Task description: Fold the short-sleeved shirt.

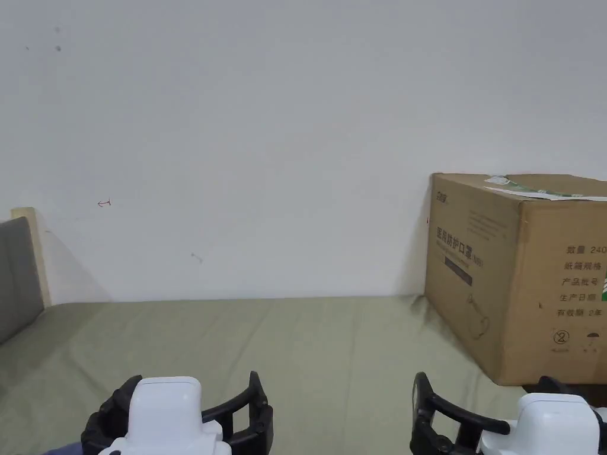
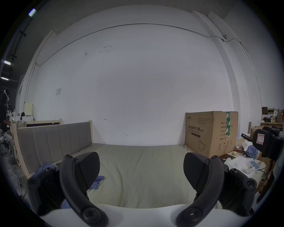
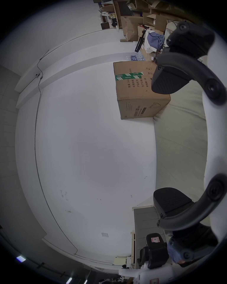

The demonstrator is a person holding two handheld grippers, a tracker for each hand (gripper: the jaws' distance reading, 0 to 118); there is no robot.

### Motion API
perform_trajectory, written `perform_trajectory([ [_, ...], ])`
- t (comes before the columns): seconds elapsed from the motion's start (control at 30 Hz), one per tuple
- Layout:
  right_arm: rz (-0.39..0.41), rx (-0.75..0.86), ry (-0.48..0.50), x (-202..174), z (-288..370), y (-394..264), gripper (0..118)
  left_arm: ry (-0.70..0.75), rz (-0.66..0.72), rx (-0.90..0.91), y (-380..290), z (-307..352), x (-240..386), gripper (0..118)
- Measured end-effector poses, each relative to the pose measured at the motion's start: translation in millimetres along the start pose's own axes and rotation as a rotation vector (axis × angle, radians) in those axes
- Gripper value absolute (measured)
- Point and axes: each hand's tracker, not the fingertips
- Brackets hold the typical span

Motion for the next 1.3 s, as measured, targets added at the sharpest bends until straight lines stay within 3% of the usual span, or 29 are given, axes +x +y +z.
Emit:
perform_trajectory([
  [0.67,0.004,-0.025,0.006,0.9,-5.6,-1.1,118,-0.002,-0.037,-0.004,-0.4,1.9,0.9,110],
  [0.8,0.018,-0.029,0.001,4.3,-4.9,-4.6,118,0.019,-0.124,0.034,-3.0,4.7,4.6,110],
  [0.87,0.169,-0.015,0.064,3.2,-4.9,-7.2,118,0.009,-0.227,0.079,-6.4,7.1,9.1,110],
  [0.93,0.538,0.026,0.085,-5.1,-6.1,-14.1,118,-0.012,-0.497,0.144,-14.1,7.5,18.1,110],
  [0.97,0.748,0.051,0.089,-9.8,-6.4,-21.4,118,-0.004,-0.718,0.195,-22.3,7.5,24.6,110],
  [1.03,1.201,0.069,0.085,-16.6,-7.4,-44.3,118,0.060,-1.333,0.328,-59.6,4.4,36.0,110],
  [1.07,1.317,0.066,0.078,-18.5,-7.9,-53.6,118,0.100,-1.602,0.382,-80.5,0.1,35.6,110],
  [1.1,1.370,0.052,0.079,-20.2,-7.5,-59.4,118,0.110,-1.825,0.408,-97.6,-4.8,30.8,110],
  [1.13,1.358,0.045,0.087,-20.4,-6.1,-61.7,118,0.084,-1.875,0.399,-103.8,-6.1,28.1,110],
  [1.17,1.315,0.047,0.092,-21.8,-5.1,-63.2,118,0.046,-1.819,0.376,-100.6,-3.3,30.3,110],
  [1.2,1.286,0.041,0.103,-22.8,-3.9,-64.0,118,0.004,-1.630,0.319,-92.6,-0.2,33.6,110],
  [1.3,1.089,0.008,0.093,-25.2,-6.6,-58.9,118,0.070,-1.278,0.222,-63.5,1.1,38.4,110],
])
